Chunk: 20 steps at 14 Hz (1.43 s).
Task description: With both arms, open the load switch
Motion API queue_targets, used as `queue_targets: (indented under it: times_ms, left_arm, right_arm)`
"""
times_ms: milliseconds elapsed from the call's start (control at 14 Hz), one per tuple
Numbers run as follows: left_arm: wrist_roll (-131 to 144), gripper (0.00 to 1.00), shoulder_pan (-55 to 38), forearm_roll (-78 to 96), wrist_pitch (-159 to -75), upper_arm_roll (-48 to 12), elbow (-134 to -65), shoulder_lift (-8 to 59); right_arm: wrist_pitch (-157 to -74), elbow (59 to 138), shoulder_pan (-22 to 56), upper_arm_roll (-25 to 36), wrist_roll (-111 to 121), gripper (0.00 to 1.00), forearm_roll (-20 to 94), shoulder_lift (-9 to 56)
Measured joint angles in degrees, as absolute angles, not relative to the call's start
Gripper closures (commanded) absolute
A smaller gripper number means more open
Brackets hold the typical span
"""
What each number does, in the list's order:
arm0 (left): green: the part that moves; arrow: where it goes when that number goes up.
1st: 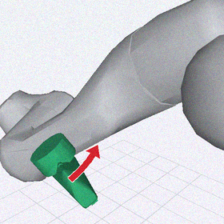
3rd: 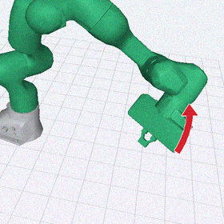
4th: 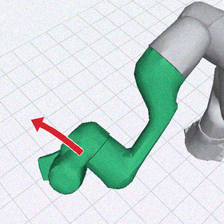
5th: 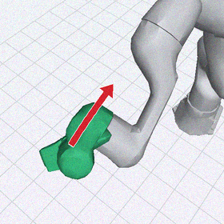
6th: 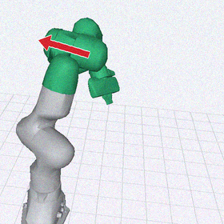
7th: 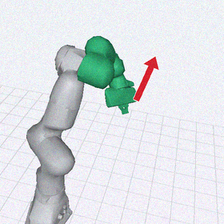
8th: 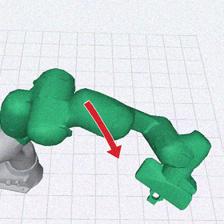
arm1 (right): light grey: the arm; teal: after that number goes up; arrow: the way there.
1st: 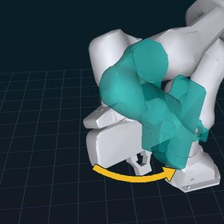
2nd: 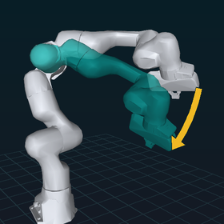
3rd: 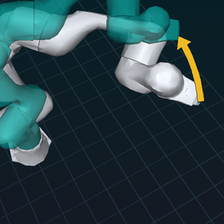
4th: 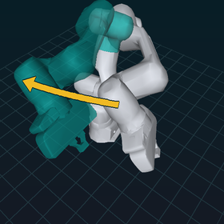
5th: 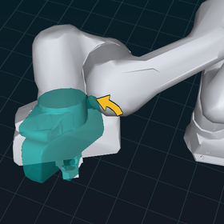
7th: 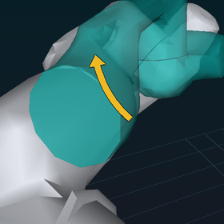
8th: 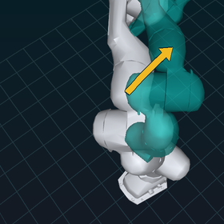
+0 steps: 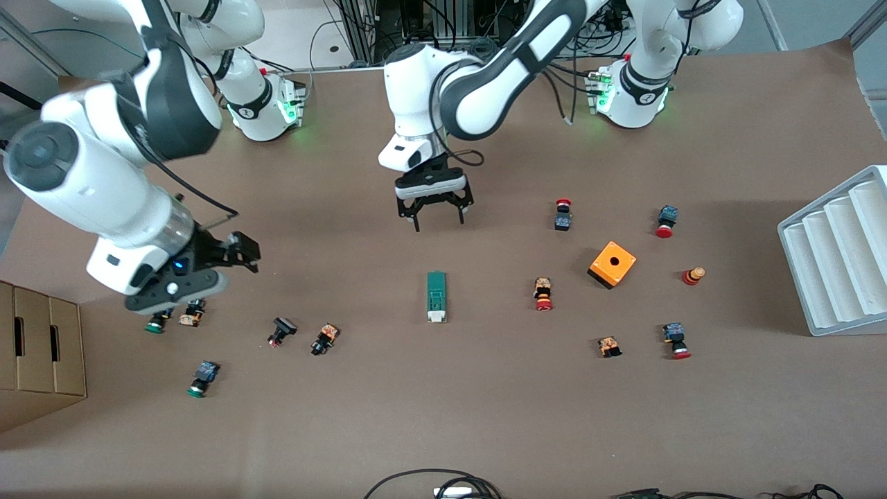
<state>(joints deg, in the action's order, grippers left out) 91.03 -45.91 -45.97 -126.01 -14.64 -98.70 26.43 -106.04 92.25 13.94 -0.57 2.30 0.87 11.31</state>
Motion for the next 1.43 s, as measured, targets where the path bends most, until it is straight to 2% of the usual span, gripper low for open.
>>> queue_targets:
  times_ms: [357,643,1000,1429]
  left_arm:
    - [102.9,0.0,-47.5,-63.2,-131.0,-14.6,-98.7,33.8]
    - [114.1,0.0,-47.5,-75.0,-131.4,-14.4,-98.6,37.3]
    - [126.9,0.01,-47.5,-87.4,-131.4,-14.0,-98.7,41.9]
    - [132.2,0.01,-47.6,-96.0,-128.1,-13.8,-98.5,46.4]
  right_arm:
    - [-114.5,92.3,14.6,-0.4,15.4,0.0,0.9,16.7]
    - [-119.4,92.3,14.8,-0.5,22.2,0.0,0.9,18.8]
    - [-120.0,92.3,18.5,-0.6,24.6,0.0,0.9,19.5]
    - [-120.1,92.3,18.8,-0.4,32.1,0.0,0.9,21.2]
